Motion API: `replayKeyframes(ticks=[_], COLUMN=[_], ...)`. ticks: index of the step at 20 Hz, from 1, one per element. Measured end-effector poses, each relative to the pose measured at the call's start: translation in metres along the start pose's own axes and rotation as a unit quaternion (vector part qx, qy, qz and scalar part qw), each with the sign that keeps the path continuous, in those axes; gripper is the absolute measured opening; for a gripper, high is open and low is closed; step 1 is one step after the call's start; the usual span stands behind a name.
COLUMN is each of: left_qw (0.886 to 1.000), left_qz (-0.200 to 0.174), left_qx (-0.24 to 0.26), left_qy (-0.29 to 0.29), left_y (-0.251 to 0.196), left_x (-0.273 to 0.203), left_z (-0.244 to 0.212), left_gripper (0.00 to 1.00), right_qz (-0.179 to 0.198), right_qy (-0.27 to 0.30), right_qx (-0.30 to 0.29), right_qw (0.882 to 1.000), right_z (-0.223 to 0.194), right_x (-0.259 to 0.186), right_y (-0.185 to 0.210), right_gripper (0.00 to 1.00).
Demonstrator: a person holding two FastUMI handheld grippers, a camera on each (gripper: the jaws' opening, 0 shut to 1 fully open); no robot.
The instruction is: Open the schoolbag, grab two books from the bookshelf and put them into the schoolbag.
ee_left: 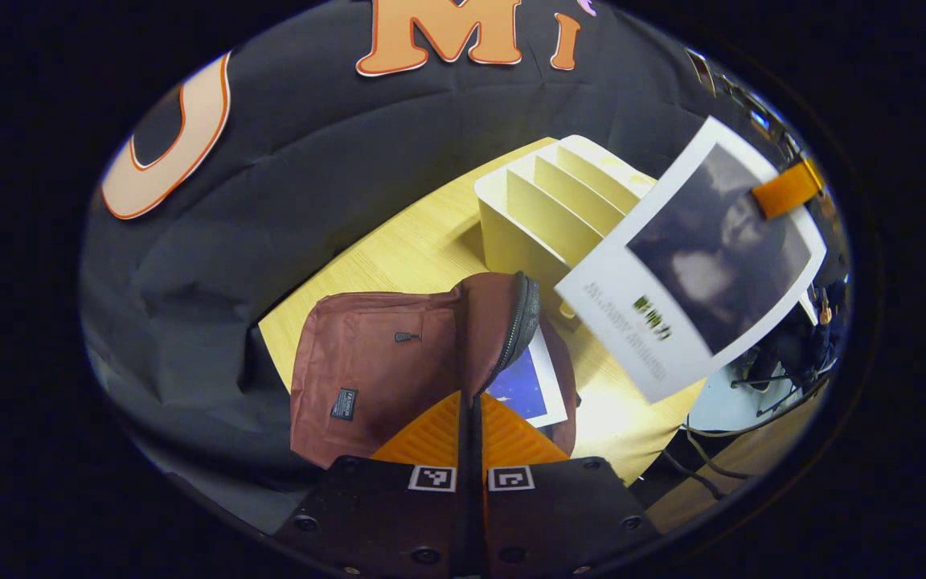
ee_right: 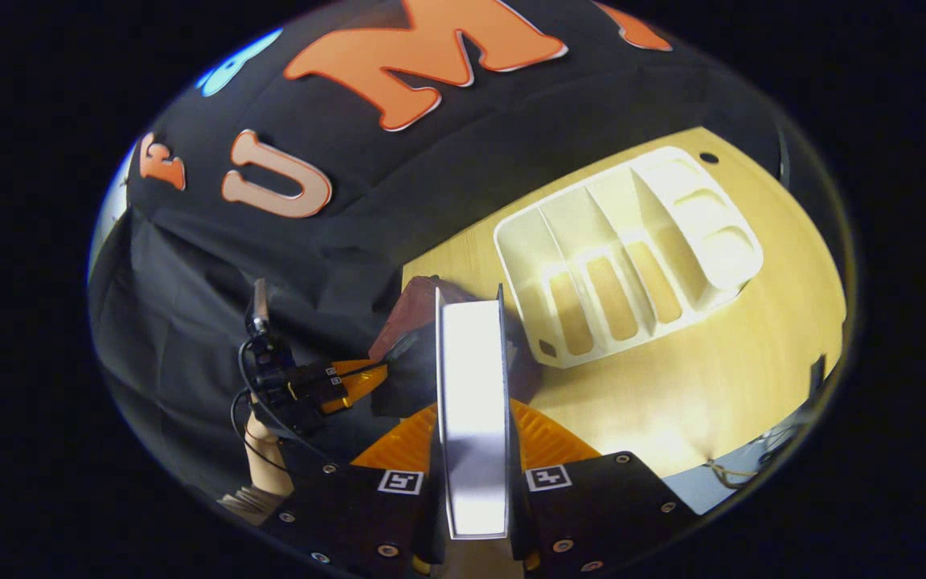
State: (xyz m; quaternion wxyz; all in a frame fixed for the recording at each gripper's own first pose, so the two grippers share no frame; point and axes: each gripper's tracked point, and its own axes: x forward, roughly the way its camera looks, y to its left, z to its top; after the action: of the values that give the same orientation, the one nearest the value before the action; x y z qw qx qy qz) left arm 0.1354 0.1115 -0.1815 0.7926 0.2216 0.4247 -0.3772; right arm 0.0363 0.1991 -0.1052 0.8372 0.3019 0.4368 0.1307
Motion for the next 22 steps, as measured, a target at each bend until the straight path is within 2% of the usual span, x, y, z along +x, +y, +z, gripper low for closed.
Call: replayKeyframes(ticks=[2, 5, 8, 10, 16, 22], left_qw=[1.000, 1.000, 1.000, 0.999, 0.998, 0.997], left_qz=[-0.002, 0.003, -0.002, -0.001, -0.002, -0.002], left_qx=[0.002, 0.014, 0.029, 0.037, 0.061, 0.079], left_qy=[0.001, 0.005, 0.008, 0.006, 0.003, 0.004], left_y=[-0.002, -0.002, -0.010, -0.014, -0.027, -0.040], left_x=[-0.003, -0.007, -0.011, -0.014, -0.017, -0.019], left_z=[0.000, 0.006, 0.012, 0.016, 0.023, 0.027], left_gripper=[0.00, 0.00, 0.00, 0.00, 0.00, 0.00], right_qz=[0.028, 0.040, 0.071, 0.064, 0.063, 0.046], right_qy=[-0.015, -0.031, -0.047, -0.071, -0.098, -0.116], right_qx=[0.044, 0.086, 0.114, 0.104, 0.138, 0.151], right_qw=[0.999, 0.995, 0.990, 0.990, 0.983, 0.981], right_z=[-0.009, -0.024, -0.032, -0.033, -0.046, -0.048], right_x=[0.029, 0.072, 0.106, 0.125, 0.185, 0.220], right_y=[-0.007, -0.017, -0.004, -0.001, 0.023, 0.050], right_gripper=[0.32, 0.31, 0.31, 0.32, 0.31, 0.31])
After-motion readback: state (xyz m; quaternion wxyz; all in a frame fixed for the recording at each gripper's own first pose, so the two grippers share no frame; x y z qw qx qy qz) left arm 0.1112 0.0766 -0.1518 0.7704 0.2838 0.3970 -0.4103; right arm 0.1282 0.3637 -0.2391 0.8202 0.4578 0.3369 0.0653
